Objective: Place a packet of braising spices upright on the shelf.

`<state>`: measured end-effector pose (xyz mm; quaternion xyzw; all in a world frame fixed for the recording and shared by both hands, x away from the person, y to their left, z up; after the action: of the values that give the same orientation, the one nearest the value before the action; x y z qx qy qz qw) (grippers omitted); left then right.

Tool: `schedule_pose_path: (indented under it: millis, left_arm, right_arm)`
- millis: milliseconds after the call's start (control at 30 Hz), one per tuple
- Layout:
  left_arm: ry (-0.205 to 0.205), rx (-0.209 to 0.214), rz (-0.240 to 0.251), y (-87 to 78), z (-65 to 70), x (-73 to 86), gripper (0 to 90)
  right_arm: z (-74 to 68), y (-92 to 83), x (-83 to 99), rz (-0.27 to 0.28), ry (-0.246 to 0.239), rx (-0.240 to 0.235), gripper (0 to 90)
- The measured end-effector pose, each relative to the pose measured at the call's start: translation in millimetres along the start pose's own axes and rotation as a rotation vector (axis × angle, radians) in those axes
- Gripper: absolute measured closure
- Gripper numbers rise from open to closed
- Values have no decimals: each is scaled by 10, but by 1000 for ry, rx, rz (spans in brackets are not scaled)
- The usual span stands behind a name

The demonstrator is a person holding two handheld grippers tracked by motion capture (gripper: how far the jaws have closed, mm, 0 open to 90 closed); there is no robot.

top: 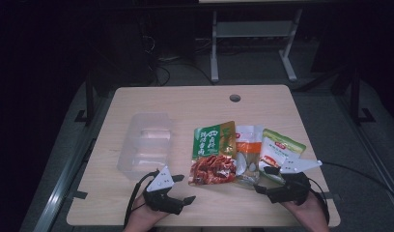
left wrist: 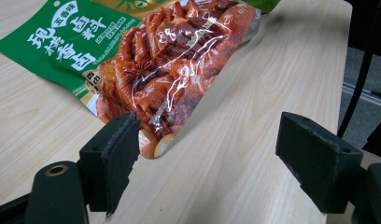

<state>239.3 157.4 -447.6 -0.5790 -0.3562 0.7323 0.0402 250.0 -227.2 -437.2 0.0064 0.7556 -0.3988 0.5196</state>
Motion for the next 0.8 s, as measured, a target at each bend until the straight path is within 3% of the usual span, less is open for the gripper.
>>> schedule_pose_path:
  millis: [300, 333, 567, 800]
  left_arm:
    - [-7, -12, -5, 30, -23, 4, 212]
    - [9, -14, -11, 32, -14, 4, 212]
    - [13, -7, -14, 30, -1, 13, 212]
    - [11, -18, -12, 12, -6, 21, 212]
  right_arm:
    - [48, -16, -6, 25, 6, -1, 220]
    - [61, -3, -24, 20, 15, -10, 216]
    - [47, 43, -68, 17, 8, -19, 216]
    - [12, 129, -307, 15, -4, -50, 212]
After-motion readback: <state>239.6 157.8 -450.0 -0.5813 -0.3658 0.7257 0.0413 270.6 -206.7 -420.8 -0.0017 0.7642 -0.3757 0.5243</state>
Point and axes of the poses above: each handheld gripper's, and its own axes: y roughly forward along the jaws, x roughly out of its underside, z roughly to its right, the point moved 1 cm from there along y, roughly forward along the jaws, and after that the axes turned 1 degree about -z, right-handed, at the moved point
